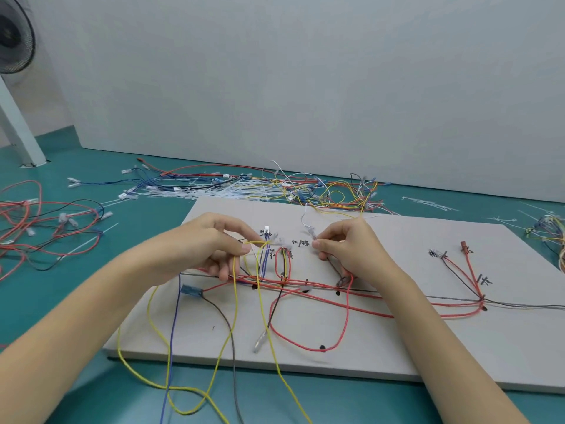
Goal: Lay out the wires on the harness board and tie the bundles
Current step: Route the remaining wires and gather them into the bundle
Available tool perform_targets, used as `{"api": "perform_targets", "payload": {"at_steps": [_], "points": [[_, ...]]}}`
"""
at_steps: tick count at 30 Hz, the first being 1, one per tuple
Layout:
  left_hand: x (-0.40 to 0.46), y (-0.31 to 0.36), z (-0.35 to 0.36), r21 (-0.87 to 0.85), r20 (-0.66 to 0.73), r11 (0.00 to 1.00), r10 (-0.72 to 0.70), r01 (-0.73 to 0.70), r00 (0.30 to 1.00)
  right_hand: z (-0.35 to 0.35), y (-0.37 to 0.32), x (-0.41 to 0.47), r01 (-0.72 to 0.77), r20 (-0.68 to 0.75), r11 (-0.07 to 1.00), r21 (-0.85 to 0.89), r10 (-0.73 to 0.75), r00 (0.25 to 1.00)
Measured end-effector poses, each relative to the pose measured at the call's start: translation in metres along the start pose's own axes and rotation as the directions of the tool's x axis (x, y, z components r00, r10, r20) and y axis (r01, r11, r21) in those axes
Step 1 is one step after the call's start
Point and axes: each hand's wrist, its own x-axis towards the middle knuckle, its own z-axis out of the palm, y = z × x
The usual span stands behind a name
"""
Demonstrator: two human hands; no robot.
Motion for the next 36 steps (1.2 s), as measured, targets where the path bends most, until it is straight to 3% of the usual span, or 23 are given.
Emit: {"api": "perform_targets", "payload": {"at_steps": [2, 5, 8, 10, 11, 13, 15, 17, 18, 19, 21, 29, 31, 36], "points": [[-0.003, -0.001, -0.006, 0.01, 0.084, 1.0, 0.024, -0.025, 0.996, 0.0, 0.0, 0.0, -0.003, 0.003, 1.0, 0.001, 0.003, 1.0], [-0.012, 0.002, -0.025, -0.037, 0.391, 0.997, 0.071, -0.061, 0.917, -0.001, -0.001, 0.001, -0.005, 0.008, 1.0, -0.012, 0.005, 1.0], [-0.018, 0.012, -0.033, 0.08, 0.737, 0.995, -0.018, -0.06, 0.676, -0.001, 0.0, 0.002, -0.017, 0.007, 1.0, -0.024, 0.017, 1.0], [-0.018, 0.02, -0.026, 0.249, 0.827, 0.966, -0.175, -0.068, 0.534, -0.001, 0.0, 0.002, -0.026, 0.005, 0.999, -0.021, 0.026, 1.0], [-0.017, 0.024, -0.02, 0.327, 0.826, 0.942, -0.243, -0.08, 0.509, 0.0, 0.0, 0.002, -0.031, 0.002, 0.999, -0.018, 0.031, 1.0], [-0.014, 0.032, -0.007, 0.452, 0.77, 0.884, -0.32, -0.119, 0.551, 0.0, -0.001, 0.002, -0.043, -0.003, 0.999, -0.006, 0.043, 0.999], [-0.009, 0.04, 0.007, 0.557, 0.631, 0.82, -0.319, -0.128, 0.707, 0.001, -0.001, 0.002, -0.051, -0.007, 0.999, 0.003, 0.051, 0.999], [0.001, 0.04, 0.022, 0.621, 0.37, 0.77, -0.125, -0.146, 0.921, 0.002, -0.002, 0.002, -0.053, -0.01, 0.999, -0.005, 0.053, 0.999], [0.009, 0.039, 0.03, 0.615, 0.227, 0.773, 0.017, -0.157, 0.974, 0.002, -0.003, 0.002, -0.053, -0.01, 0.998, -0.012, 0.053, 0.999], [0.017, 0.038, 0.038, 0.578, 0.107, 0.797, 0.138, -0.175, 0.985, 0.003, -0.003, 0.001, -0.054, -0.011, 0.998, -0.017, 0.054, 0.998], [0.031, 0.037, 0.053, 0.488, -0.047, 0.854, 0.234, -0.182, 0.971, 0.003, -0.004, 0.002, -0.057, -0.016, 0.998, -0.024, 0.056, 0.998], [0.049, 0.023, 0.106, 0.271, -0.173, 0.96, 0.121, -0.071, 0.978, 0.008, -0.007, 0.011, -0.174, -0.111, 0.974, -0.148, 0.158, 0.981], [0.051, 0.027, 0.114, 0.195, -0.136, 0.98, 0.078, -0.051, 0.988, 0.008, -0.006, 0.011, -0.175, -0.119, 0.975, -0.14, 0.159, 0.98], [0.045, 0.032, 0.112, -0.003, 0.117, 1.0, -0.017, 0.018, 0.993, 0.006, -0.002, 0.009, -0.18, -0.146, 0.981, -0.072, 0.168, 0.975]]}}
